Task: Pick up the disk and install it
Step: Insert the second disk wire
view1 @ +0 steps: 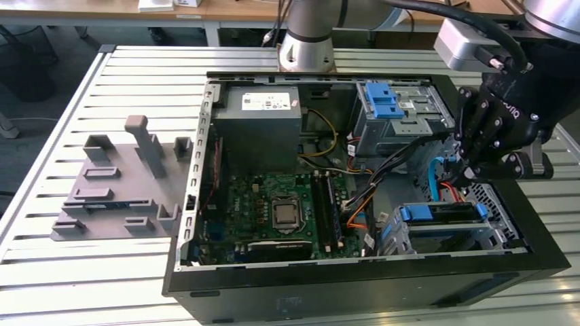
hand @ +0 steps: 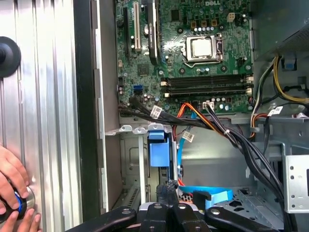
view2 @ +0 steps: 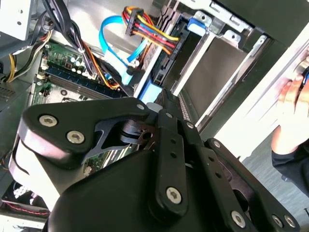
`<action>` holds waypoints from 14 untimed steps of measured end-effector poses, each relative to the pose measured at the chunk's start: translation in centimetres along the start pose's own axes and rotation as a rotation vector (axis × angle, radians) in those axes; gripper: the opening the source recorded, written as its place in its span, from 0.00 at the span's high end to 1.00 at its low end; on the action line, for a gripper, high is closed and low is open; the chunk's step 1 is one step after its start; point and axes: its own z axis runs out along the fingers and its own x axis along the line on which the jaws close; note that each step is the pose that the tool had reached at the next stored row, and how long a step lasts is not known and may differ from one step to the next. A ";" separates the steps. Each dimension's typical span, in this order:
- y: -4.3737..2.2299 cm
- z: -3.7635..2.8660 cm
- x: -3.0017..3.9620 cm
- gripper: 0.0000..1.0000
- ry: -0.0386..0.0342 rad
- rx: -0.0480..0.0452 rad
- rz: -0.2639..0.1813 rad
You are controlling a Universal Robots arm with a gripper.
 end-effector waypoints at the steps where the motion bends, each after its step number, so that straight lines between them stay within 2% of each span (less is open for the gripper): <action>1: 0.14 0.01 0.01 0.89 -0.0001 0.0001 0.000; 6: 0.27 -0.15 -0.13 0.89 -0.0002 0.0002 0.000; 14: 0.31 -1.07 -0.44 0.89 -0.0001 0.0002 0.000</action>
